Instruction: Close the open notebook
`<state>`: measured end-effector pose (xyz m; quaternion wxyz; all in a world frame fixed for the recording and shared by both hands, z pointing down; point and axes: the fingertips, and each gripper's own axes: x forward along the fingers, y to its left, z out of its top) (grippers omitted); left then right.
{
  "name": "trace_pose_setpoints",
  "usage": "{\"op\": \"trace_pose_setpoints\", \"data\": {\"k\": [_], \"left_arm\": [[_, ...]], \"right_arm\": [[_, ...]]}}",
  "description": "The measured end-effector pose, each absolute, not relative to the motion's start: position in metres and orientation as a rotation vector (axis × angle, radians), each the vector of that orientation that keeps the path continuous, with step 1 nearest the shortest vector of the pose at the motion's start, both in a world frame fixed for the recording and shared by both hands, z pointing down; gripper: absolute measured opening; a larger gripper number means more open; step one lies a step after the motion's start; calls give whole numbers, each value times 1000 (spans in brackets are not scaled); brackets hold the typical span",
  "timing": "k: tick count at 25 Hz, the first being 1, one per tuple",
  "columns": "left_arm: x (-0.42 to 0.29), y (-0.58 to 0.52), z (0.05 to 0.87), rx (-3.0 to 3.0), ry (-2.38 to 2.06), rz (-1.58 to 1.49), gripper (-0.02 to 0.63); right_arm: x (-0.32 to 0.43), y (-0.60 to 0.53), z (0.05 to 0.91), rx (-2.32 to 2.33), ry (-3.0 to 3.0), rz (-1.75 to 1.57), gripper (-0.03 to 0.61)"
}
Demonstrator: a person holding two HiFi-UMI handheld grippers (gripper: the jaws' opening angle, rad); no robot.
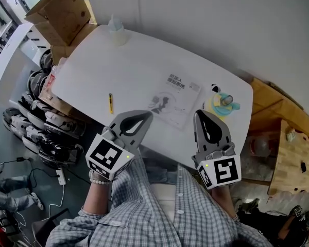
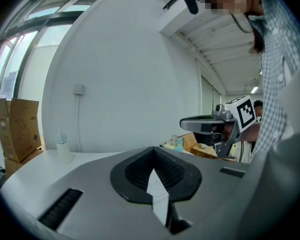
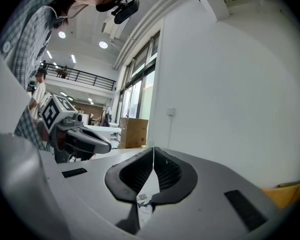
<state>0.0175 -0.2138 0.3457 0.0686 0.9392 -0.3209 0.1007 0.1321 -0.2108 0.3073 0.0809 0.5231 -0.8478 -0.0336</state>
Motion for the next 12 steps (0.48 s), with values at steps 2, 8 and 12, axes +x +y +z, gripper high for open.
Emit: {"op": "trace_pose_setpoints", "data": {"k": [2,8,12], "left_arm": [[18,-213,345,2828,-962,291,8],[25,-213,337,2855,-946,269,8],[33,-210,332,2869,-918,245,8]], "right_arm": [[128,-208,308,1539,-2524,-128,23],[122,-201,310,1472,-2483,-203,22],[125,-199,312,1478,-2471,-200,22]]}}
